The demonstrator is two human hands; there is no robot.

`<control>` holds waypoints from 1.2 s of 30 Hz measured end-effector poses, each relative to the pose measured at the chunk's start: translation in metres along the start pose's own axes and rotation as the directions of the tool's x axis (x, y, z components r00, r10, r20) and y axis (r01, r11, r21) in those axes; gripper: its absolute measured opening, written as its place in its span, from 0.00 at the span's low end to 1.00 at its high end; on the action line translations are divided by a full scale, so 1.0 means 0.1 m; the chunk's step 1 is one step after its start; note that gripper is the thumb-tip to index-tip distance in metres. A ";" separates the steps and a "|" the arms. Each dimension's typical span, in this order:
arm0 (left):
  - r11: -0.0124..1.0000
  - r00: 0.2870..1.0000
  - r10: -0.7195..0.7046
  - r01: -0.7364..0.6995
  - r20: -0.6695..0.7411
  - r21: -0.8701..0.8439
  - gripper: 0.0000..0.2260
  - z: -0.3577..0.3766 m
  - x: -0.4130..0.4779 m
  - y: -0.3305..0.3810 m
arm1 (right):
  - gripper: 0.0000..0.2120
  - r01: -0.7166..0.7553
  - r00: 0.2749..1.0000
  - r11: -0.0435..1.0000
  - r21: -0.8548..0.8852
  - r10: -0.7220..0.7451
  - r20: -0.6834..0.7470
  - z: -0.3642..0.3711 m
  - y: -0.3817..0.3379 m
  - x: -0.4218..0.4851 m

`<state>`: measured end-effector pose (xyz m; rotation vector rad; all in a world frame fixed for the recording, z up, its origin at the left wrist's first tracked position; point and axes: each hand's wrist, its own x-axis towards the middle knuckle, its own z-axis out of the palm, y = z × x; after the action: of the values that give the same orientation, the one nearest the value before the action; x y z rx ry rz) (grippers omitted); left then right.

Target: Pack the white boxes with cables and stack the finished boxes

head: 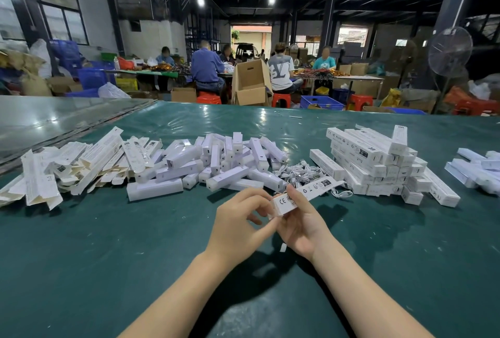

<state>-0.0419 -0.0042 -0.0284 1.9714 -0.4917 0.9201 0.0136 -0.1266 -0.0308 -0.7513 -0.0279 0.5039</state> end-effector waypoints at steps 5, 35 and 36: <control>0.989 0.996 -0.089 0.087 -0.013 -0.119 0.05 0.00 0.01 -0.01 | 0.15 -0.014 0.998 0.999 0.037 0.016 -0.059 0.02 -0.01 -0.02; 0.755 0.803 -0.430 0.571 0.413 -0.322 0.32 0.26 -0.09 0.17 | 0.04 0.383 0.859 0.923 -0.042 -0.373 -0.352 0.07 0.14 0.05; 0.725 0.776 -0.428 0.601 0.463 -0.337 0.36 0.26 -0.09 0.16 | 0.07 0.355 0.876 0.935 0.003 -0.331 -0.352 0.06 0.12 0.04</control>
<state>-0.0470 -0.0350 -0.0354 1.6731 -0.2817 0.0520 0.0110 -0.1136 -0.0345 -0.7402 0.1824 0.0267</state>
